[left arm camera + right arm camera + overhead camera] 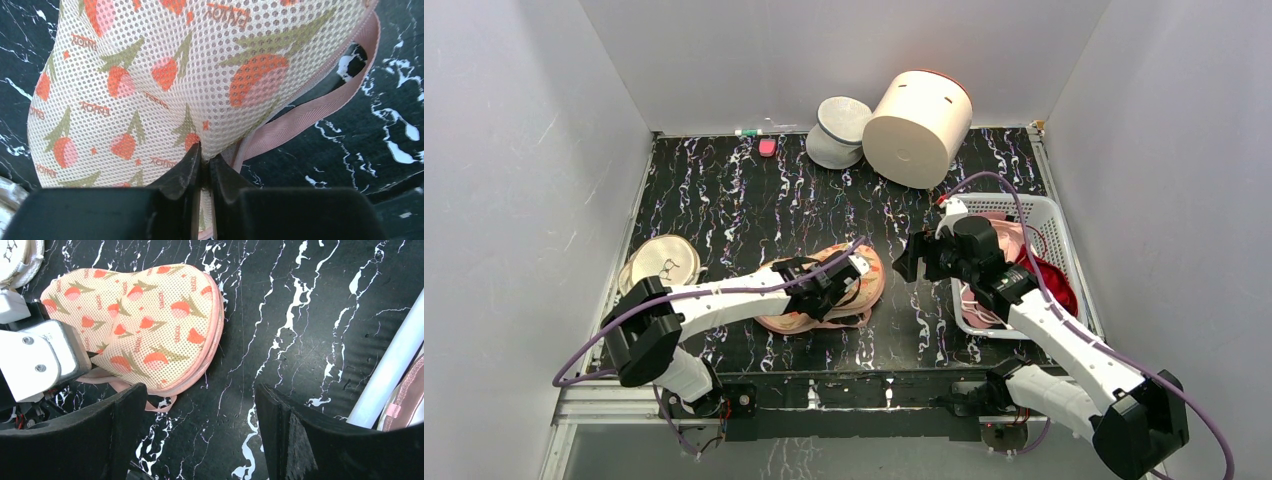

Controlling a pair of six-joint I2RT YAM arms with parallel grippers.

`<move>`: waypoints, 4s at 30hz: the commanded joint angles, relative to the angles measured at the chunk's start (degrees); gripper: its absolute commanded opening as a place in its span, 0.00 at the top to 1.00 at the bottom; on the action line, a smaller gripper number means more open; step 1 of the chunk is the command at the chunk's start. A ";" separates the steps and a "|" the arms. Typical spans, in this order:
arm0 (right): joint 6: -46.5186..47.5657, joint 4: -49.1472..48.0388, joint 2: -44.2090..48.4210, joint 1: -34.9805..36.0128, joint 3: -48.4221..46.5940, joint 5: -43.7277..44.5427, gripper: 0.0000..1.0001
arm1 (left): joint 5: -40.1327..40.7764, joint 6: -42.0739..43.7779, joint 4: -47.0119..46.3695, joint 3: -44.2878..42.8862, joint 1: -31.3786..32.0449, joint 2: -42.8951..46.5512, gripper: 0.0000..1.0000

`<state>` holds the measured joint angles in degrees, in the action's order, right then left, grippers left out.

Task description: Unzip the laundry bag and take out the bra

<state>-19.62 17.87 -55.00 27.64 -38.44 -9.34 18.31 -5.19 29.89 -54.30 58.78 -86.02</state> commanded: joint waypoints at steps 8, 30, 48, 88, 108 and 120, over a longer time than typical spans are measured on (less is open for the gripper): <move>-0.14 -3.24 -1.36 -0.19 1.04 -5.86 0.20 | -8.49 -10.89 -1.36 -6.10 -0.55 4.34 1.00; -1.39 -4.60 -3.54 -0.07 1.76 -11.59 0.19 | -8.02 -10.91 -0.02 -7.40 -2.98 4.15 0.99; -3.67 -8.84 -8.31 5.12 2.24 -14.24 0.23 | -28.56 -21.12 -8.50 -5.83 -31.70 10.52 1.00; -0.01 -4.20 -26.72 9.34 -8.93 10.54 0.47 | -11.13 -19.94 -1.75 -1.51 -44.55 10.71 0.54; -9.48 -20.48 -30.91 9.70 -3.72 -11.36 0.63 | -26.07 -13.32 -3.03 -1.02 -43.82 19.29 0.12; -6.73 -17.96 -35.37 6.58 -3.39 -1.57 0.62 | -37.18 -22.91 -12.91 6.73 -43.78 10.38 0.05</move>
<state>-28.21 1.45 -89.86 35.83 -42.09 -15.05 -15.94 -24.60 19.73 -49.30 14.85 -73.14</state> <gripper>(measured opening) 0.376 0.940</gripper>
